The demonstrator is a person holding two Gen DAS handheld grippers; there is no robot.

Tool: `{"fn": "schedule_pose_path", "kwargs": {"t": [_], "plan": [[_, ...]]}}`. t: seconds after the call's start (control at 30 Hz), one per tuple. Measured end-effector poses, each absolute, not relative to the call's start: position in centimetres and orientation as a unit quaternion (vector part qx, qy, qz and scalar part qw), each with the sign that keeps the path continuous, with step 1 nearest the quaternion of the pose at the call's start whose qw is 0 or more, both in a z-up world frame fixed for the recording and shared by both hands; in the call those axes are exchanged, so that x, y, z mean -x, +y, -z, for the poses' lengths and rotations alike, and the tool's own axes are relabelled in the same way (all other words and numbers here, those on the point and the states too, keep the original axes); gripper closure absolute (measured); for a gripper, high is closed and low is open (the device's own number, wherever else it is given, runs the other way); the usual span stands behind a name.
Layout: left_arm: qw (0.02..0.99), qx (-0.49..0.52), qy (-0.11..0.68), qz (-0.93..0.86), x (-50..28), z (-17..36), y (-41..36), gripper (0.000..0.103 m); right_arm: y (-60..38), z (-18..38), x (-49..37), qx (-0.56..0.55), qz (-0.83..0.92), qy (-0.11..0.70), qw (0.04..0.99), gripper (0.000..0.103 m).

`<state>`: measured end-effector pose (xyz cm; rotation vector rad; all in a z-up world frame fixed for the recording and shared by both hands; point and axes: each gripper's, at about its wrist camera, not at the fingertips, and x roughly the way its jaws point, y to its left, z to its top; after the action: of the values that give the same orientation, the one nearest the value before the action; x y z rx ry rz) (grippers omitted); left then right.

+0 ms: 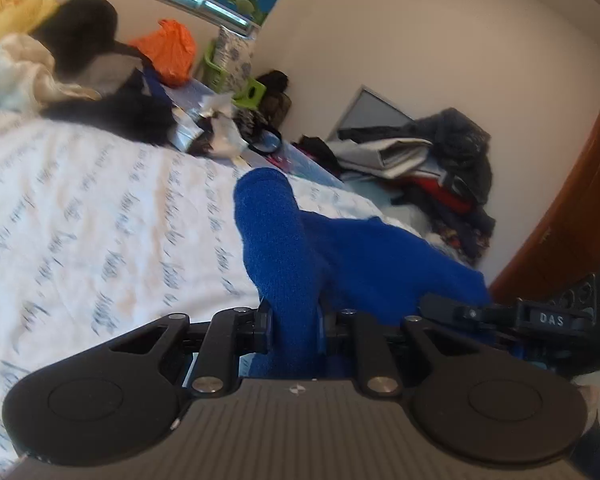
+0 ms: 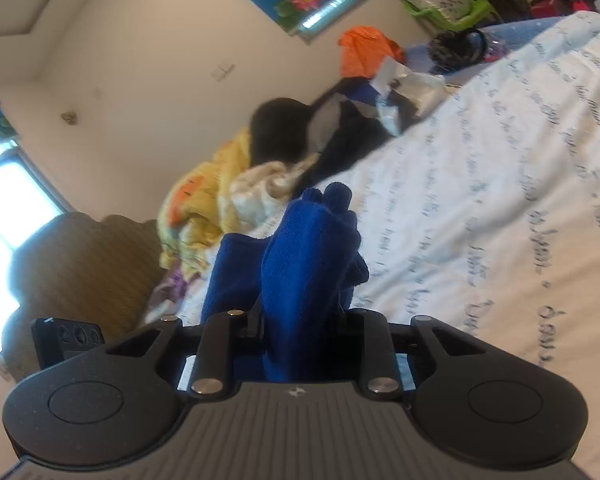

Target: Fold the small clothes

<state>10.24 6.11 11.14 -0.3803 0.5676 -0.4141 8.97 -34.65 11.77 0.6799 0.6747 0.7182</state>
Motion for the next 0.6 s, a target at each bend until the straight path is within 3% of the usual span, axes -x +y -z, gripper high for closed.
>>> {"fn": "schedule_pose_path", "kwargs": {"t": [0.03, 0.07, 0.1, 0.13, 0.17, 0.2, 0.23, 0.27, 0.37, 0.47, 0.5, 0.53, 0.57, 0.6], "plan": [[0.926, 0.180, 0.278, 0.183, -11.2, -11.2, 6.5, 0.080, -34.3, -11.1, -9.8, -0.329, -0.330, 0.333, 0.820, 0.073], [0.928, 0.177, 0.284, 0.166, -12.0, -10.8, 6.9, 0.080, -34.0, -10.3, -10.7, -0.328, -0.312, 0.354, 0.818, 0.060], [0.921, 0.190, 0.306, 0.151, -12.5, -10.0, 7.6, 0.079, -34.0, -9.6, -11.1, -0.323, -0.285, 0.374, 0.821, 0.040], [0.910, 0.206, 0.330, 0.141, -12.5, -9.2, 8.1, 0.078, -34.3, -9.0, -11.1, -0.321, -0.255, 0.390, 0.824, 0.035], [0.902, 0.216, 0.345, 0.141, -11.8, -8.4, 8.6, 0.077, -34.8, -8.5, -10.5, -0.323, -0.245, 0.398, 0.823, 0.035], [0.904, 0.209, 0.340, 0.151, -10.4, -7.8, 8.9, 0.069, -35.5, -8.1, -9.6, -0.324, -0.254, 0.398, 0.820, 0.035], [0.909, 0.196, 0.333, 0.157, -9.0, -7.2, 9.1, 0.051, -36.1, -7.8, -8.5, -0.324, -0.262, 0.397, 0.818, 0.035], [0.908, 0.190, 0.338, 0.160, -7.6, -6.4, 9.5, 0.044, -36.5, -7.2, -7.3, -0.324, -0.265, 0.401, 0.815, 0.035], [0.883, 0.228, 0.378, 0.162, -5.7, -3.3, 10.3, 0.041, -35.4, -4.8, -5.6, -0.299, -0.263, 0.469, 0.788, 0.035], [0.881, 0.230, 0.378, 0.165, -4.9, -2.4, 9.7, 0.042, -33.3, -4.1, -4.3, -0.277, -0.282, 0.460, 0.795, 0.036], [0.877, 0.235, 0.382, 0.169, -5.0, -2.5, 9.6, 0.043, -32.5, -4.1, -4.3, -0.272, -0.285, 0.463, 0.794, 0.043], [0.875, 0.239, 0.386, 0.169, -5.3, -2.7, 9.5, 0.057, -31.6, -4.1, -4.5, -0.264, -0.290, 0.471, 0.790, 0.056], [0.873, 0.238, 0.390, 0.168, -5.8, -2.7, 9.4, 0.073, -30.7, -3.9, -4.9, -0.251, -0.293, 0.481, 0.787, 0.090], [0.872, 0.237, 0.396, 0.165, -6.2, -2.8, 9.6, 0.090, -30.0, -3.9, -4.9, -0.238, -0.293, 0.481, 0.791, 0.090]]}}
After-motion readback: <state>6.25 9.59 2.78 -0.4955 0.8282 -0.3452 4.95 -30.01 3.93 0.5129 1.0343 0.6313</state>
